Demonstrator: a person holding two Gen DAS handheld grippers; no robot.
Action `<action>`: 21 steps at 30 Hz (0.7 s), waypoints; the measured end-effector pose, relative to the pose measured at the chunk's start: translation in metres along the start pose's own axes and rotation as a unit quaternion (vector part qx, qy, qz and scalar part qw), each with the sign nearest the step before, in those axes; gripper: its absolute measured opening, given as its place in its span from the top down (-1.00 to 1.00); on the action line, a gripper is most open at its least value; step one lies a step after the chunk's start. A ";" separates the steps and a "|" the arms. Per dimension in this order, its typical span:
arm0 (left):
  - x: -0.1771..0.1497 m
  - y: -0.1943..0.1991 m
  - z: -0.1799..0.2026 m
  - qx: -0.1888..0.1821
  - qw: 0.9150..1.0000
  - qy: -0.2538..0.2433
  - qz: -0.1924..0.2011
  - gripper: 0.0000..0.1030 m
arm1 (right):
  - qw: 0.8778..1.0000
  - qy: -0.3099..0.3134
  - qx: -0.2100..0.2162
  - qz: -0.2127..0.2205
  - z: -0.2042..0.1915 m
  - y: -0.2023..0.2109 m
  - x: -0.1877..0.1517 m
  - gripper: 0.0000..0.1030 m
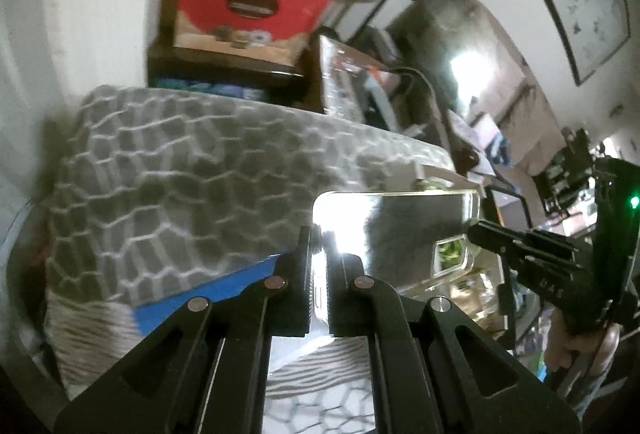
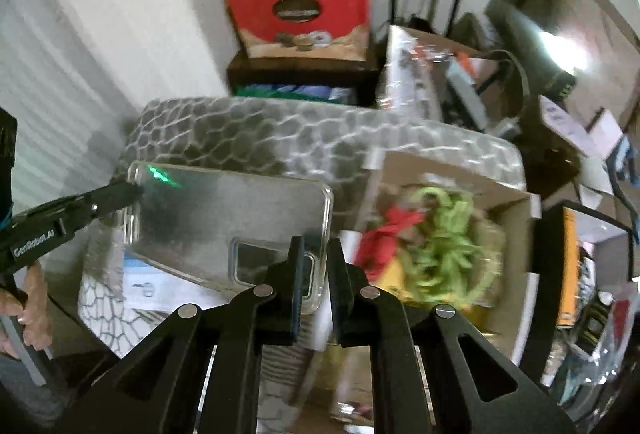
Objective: Organize objects
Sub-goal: 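Lower the tray upright into the box and open the left tool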
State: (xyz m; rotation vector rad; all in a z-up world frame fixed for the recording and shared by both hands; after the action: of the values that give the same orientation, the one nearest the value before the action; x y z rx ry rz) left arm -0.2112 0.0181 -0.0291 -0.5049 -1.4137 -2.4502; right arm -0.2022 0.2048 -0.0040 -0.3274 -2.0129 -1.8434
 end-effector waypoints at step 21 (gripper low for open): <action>0.010 -0.115 0.140 0.004 0.993 -0.085 -0.080 0.89 | 0.989 -0.119 -0.085 -0.023 0.169 -0.006 -0.030 0.79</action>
State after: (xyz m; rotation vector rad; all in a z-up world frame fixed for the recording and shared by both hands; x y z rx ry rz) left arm -0.2427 0.1953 -0.0497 -0.6337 -1.5860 -2.5779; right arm -0.1995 0.3745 -0.0322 -0.5794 -2.0305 -2.0975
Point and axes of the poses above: each gripper's, at about its wrist camera, not at the fingertips, and y roughly against the way its jaws point, z to its right, x to its top, the point moved 6 cm from there along -y, roughly the way its jaws point, and after that the axes turned 1 degree about z, right-handed, at the moved point
